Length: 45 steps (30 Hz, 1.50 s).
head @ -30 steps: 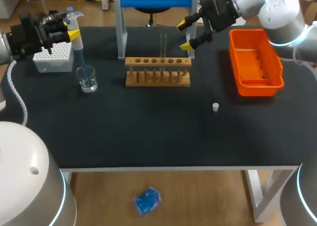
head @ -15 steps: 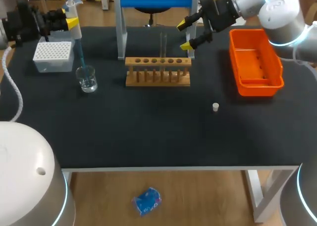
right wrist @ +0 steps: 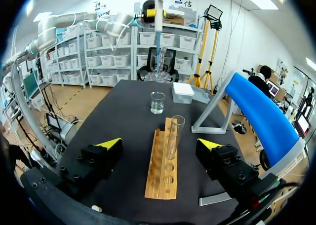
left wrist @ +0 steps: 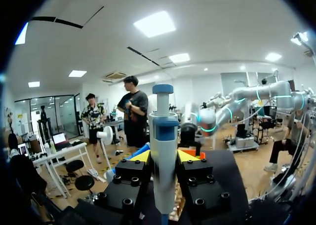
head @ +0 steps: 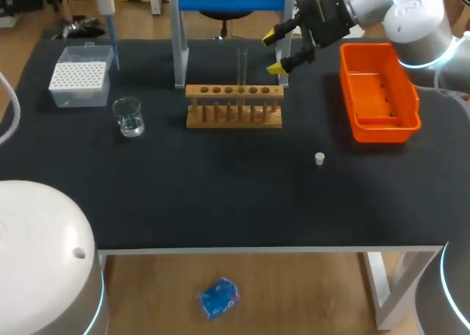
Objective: Invert the test tube, pick up the pipette, mount the tip to pipette, aspirate from beaker and dispense into the tube, eject the tip, return the pipette, and cap with the stopper.
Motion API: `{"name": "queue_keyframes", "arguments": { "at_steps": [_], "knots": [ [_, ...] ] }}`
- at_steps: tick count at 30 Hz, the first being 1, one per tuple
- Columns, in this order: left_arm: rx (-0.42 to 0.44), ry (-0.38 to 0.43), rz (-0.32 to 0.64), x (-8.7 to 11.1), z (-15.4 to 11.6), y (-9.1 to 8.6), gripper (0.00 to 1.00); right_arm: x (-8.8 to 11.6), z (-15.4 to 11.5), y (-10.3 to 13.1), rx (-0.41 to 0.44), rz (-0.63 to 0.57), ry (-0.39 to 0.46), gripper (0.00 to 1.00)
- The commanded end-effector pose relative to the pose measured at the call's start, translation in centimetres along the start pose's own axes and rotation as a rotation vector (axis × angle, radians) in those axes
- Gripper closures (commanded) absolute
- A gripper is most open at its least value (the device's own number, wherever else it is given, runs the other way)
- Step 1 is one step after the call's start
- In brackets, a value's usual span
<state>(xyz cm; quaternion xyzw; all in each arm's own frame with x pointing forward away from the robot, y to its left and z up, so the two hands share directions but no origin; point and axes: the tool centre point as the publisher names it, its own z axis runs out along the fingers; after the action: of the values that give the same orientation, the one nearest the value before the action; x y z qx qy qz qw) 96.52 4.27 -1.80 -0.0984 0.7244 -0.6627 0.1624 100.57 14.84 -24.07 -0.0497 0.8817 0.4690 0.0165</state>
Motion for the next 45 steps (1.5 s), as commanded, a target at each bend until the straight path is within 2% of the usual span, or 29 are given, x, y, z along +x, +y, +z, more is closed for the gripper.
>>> {"name": "queue_keyframes", "arguments": {
  "at_steps": [1,8,14,16,17,20,25,30,36,41,45],
  "knots": [
    [-0.043,0.006,0.004,0.0,-0.1,-4.0,1.0,0.0,-0.1,0.0,0.002,0.0,0.0,0.0],
    [-0.054,0.117,0.025,1.4,2.2,-8.4,1.0,0.0,-0.1,0.0,0.002,0.0,0.0,0.0],
    [-0.055,0.26,0.043,3.9,5.9,-10.2,1.0,0.0,-0.1,0.0,0.002,0.0,0.0,0.0],
    [-0.073,0.278,0.075,4.9,7.5,-10.1,1.0,0.0,-0.1,0.0,0.002,0.0,0.0,0.0],
    [-0.064,0.317,0.06,5.3,8.2,-10.2,1.0,0.0,-0.1,0.0,0.002,0.0,0.0,0.0],
    [-0.05,0.368,0.092,6.5,10.4,-10.5,1.0,0.0,-0.1,0.0,0.002,0.0,0.0,0.0],
    [-0.007,0.45,0.124,7.8,14.1,-11.2,1.0,0.0,-0.1,0.0,0.002,0.0,0.0,0.0],
    [0.005,0.54,0.122,8.7,17.2,-11.0,1.0,0.0,-0.1,0.0,0.002,0.0,0.0,0.0],
    [-0.009,0.598,0.117,9.3,19.5,-10.4,1.0,0.0,-0.1,0.0,0.002,0.0,0.0,0.0],
    [-0.007,0.623,0.111,9.9,20.6,-9.2,1.0,0.0,-0.1,0.0,0.002,0.0,0.0,0.0],
    [-0.009,0.637,0.143,10.0,21.9,-8.3,1.0,0.0,-0.1,0.0,0.002,0.0,0.0,0.0]
  ]
}}
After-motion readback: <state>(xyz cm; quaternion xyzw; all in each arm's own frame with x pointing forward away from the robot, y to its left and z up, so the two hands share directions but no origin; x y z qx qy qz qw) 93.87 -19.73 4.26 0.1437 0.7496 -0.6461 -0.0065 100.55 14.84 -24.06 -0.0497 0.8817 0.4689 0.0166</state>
